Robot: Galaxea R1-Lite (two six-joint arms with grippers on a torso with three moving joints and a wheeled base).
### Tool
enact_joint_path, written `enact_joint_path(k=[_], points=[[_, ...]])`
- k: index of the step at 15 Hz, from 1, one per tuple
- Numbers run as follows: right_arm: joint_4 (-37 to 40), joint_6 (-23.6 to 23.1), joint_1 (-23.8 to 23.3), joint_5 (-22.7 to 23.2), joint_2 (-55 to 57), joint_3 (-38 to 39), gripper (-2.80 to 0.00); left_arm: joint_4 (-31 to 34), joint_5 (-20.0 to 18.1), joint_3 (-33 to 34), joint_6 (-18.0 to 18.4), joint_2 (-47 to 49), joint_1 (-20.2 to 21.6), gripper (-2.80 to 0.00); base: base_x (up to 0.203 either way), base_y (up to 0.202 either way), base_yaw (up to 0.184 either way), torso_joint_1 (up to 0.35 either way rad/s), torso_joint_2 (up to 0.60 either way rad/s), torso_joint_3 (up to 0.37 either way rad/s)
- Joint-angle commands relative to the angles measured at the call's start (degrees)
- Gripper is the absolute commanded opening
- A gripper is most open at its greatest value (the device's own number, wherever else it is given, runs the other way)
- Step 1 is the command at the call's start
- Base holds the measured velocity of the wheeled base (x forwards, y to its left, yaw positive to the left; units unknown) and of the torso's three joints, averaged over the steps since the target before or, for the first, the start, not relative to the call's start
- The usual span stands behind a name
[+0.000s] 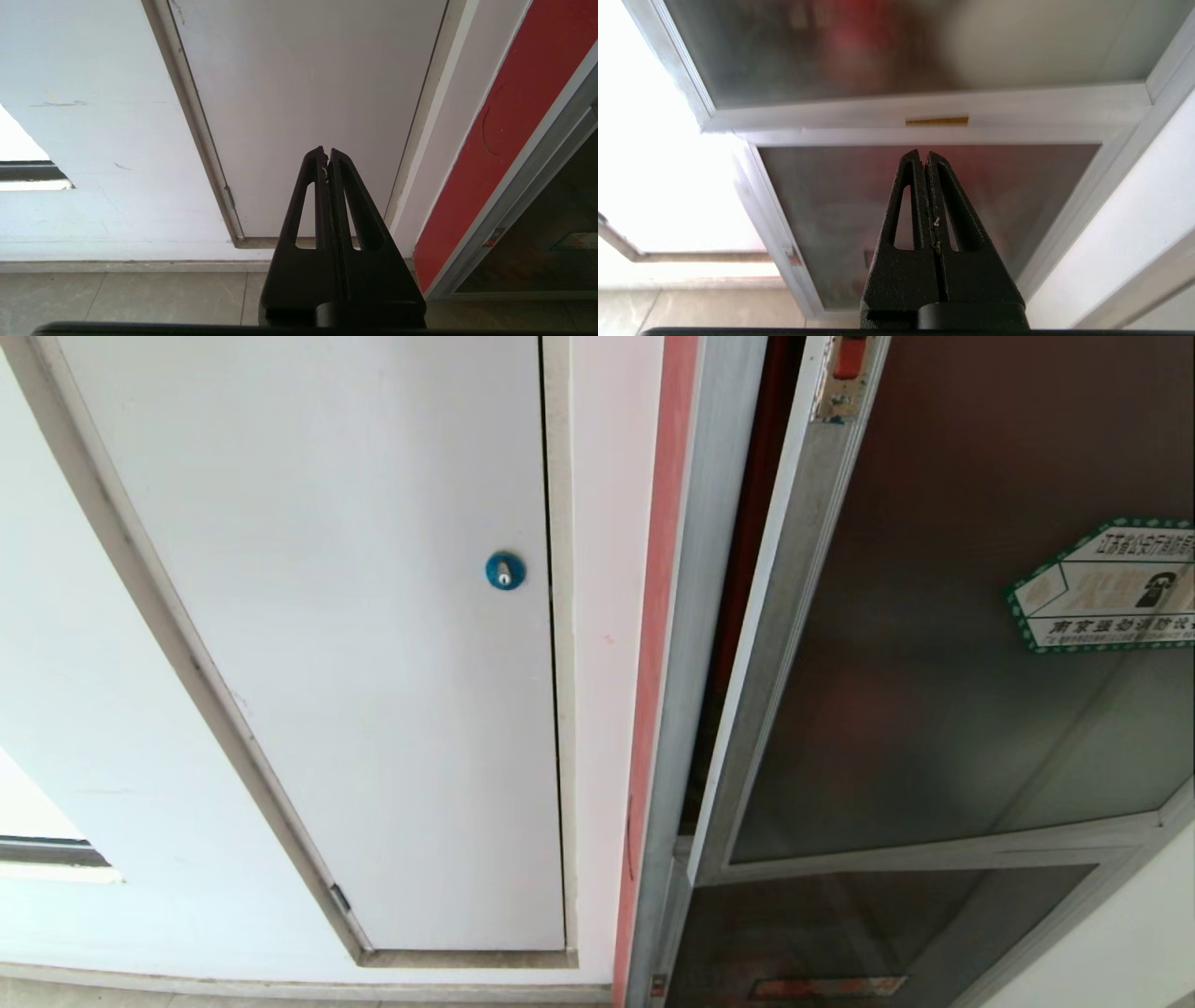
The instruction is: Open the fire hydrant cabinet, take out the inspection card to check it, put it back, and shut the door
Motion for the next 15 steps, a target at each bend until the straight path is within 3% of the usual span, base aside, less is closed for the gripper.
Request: enact_joint_path(k=[1, 12, 15], points=[[1.13, 0.07, 0.02, 0.01, 0.14, 0.1, -2.8, 0.0, -0.05, 0.0, 0.01, 0.05, 0.02, -2.8, 0.0, 0.0, 0.0, 0.0, 0.0, 0.0], [1.34, 0.66, 0.02, 1.07, 0.2, 0.1, -2.8, 0.0, -0.05, -0.04, 0.6, 0.05, 0.02, -2.8, 0.0, 0.0, 0.0, 0.0, 0.0, 0.0], [1.34, 0.66, 0.02, 1.07, 0.2, 0.1, -2.8, 0.61, -1.46, -4.6, 1.1, 0.43, 0.02, -2.8, 0.0, 0.0, 0.0, 0.0, 0.0, 0.0]])
